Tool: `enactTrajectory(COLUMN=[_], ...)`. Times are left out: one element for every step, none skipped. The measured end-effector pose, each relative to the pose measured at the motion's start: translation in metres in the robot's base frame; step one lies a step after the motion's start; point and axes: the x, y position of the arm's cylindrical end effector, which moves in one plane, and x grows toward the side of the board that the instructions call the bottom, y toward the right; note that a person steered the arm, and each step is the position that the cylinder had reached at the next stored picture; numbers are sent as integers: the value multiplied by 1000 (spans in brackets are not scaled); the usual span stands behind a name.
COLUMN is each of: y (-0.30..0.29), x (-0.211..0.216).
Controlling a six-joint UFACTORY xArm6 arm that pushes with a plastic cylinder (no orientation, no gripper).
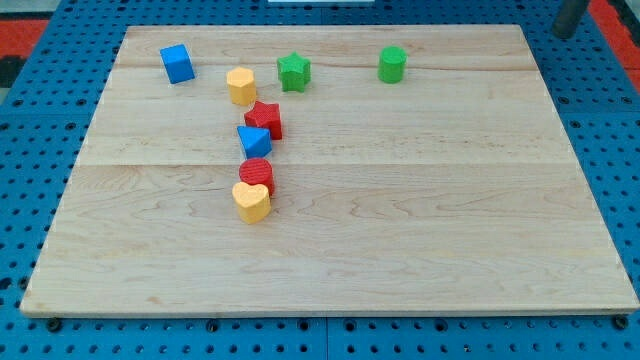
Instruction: Place your arm to the bottom of the green star
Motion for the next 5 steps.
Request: enactTrajectory(y=[2,-2,-37,-118,-216], x=[1,25,88,110,115])
